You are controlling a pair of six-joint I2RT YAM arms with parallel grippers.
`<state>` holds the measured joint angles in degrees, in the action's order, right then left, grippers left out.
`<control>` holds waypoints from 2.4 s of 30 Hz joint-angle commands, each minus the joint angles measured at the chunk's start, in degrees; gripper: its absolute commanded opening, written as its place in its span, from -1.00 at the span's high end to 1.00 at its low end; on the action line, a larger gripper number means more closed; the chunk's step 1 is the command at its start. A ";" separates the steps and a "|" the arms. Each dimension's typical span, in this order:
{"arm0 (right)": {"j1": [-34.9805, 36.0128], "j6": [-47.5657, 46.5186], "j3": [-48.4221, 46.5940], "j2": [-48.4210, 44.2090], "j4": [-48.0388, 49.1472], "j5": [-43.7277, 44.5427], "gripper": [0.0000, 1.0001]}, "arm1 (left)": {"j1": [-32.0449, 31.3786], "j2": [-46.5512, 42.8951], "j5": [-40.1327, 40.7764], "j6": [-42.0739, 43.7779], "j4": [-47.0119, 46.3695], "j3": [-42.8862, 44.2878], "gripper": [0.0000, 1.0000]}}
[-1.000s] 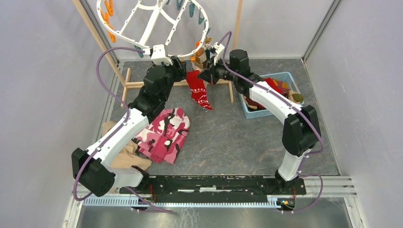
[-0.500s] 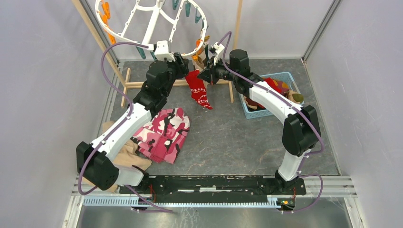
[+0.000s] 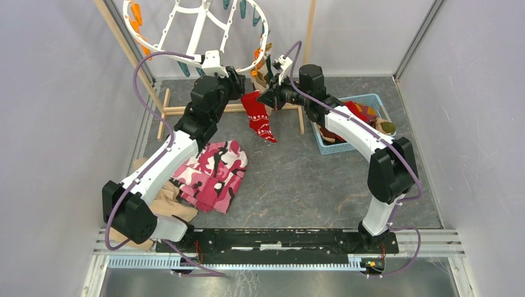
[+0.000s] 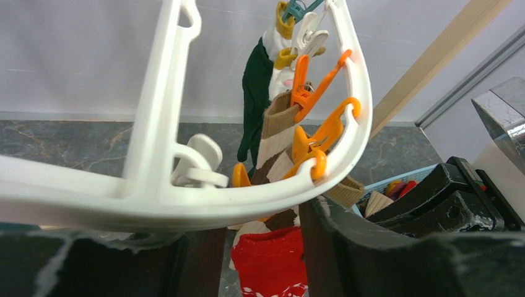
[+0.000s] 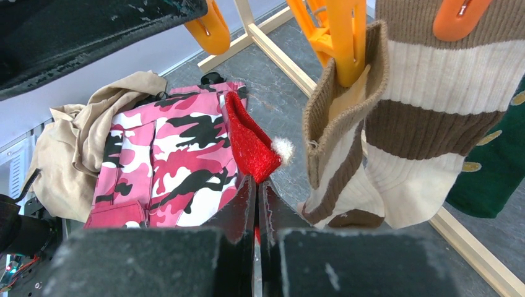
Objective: Clip the socks to the hanger
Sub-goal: Open the clamp at the hanger, then clamp the sock onto the hanger.
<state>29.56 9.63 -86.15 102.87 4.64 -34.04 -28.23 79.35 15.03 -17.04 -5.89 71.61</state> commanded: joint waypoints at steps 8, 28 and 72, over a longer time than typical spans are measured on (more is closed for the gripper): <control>0.01 -0.38 -2.71 -2.05 0.99 -0.52 1.00 | 0.45 -0.70 -1.82 -0.83 -2.55 3.18 0.48; 0.23 4.87 -4.91 -2.06 4.73 -10.57 1.00 | 0.53 -5.09 -4.96 -2.28 -0.66 2.26 0.78; -1.35 19.41 -9.60 3.35 12.73 -12.81 1.00 | 3.00 -7.63 -12.45 -5.69 -2.45 -0.14 0.79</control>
<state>28.75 27.62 -93.43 106.15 14.20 -46.52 -25.71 73.65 3.79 -21.15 -4.89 71.53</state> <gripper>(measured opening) 0.010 0.306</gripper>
